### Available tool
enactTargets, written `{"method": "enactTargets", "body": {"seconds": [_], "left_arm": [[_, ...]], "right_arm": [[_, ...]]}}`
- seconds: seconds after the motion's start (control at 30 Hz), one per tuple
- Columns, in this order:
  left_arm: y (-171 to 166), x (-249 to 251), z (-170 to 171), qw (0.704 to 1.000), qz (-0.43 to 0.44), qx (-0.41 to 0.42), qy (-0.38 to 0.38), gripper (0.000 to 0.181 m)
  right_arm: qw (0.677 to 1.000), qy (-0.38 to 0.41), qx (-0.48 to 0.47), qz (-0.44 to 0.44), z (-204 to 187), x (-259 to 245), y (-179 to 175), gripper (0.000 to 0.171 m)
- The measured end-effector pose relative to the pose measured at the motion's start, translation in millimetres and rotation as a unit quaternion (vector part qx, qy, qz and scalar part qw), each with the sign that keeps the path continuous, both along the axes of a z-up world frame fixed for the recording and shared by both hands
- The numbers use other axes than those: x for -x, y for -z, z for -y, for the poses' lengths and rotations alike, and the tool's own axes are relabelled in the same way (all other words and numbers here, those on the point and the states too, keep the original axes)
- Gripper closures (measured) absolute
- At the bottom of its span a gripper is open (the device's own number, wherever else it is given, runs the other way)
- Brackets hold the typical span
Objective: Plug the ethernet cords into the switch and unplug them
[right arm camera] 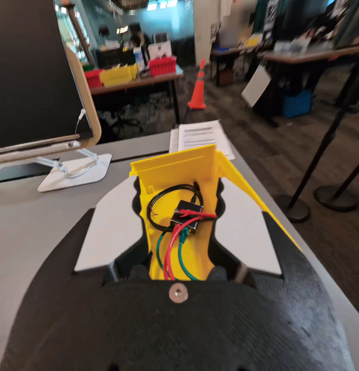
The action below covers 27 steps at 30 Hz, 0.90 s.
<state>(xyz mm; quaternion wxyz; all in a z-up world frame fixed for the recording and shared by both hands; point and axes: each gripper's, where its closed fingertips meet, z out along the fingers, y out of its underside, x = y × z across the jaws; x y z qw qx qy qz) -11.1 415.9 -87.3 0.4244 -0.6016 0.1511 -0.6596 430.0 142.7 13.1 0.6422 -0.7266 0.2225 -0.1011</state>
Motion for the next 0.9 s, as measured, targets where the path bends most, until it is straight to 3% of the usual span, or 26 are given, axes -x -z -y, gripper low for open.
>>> {"method": "enactTargets", "body": {"seconds": [0.1, 0.3, 0.43, 0.63, 0.9], "left_arm": [[-0.2, 0.0, 0.3, 1.0, 0.0, -0.001, -0.001, 0.104], [0.7, 4.7, -3.2, 1.0, 0.004, 0.006, -0.016, 0.103], [4.7, 0.2, -6.4, 1.0, -0.009, 0.017, -0.012, 0.105], [8.4, -3.5, 0.0, 0.999, -0.036, 0.019, -0.01, 0.11], [-15.3, 4.3, 21.8, 0.997, -0.061, -0.004, -0.055, 0.121]], "right_arm": [[0.998, 0.028, -0.057, -0.005, 27.7, -7.1, 6.7, 0.108], [0.986, 0.14, -0.093, 0.023, 85.9, -27.1, 66.3, 0.129], [0.983, 0.129, -0.127, 0.034, 105.0, -29.0, 47.8, 0.122], [0.991, 0.114, -0.026, -0.071, 108.4, -29.8, 104.0, 0.108], [0.989, 0.105, 0.023, -0.104, 110.9, -30.5, 124.5, 0.091]]}}
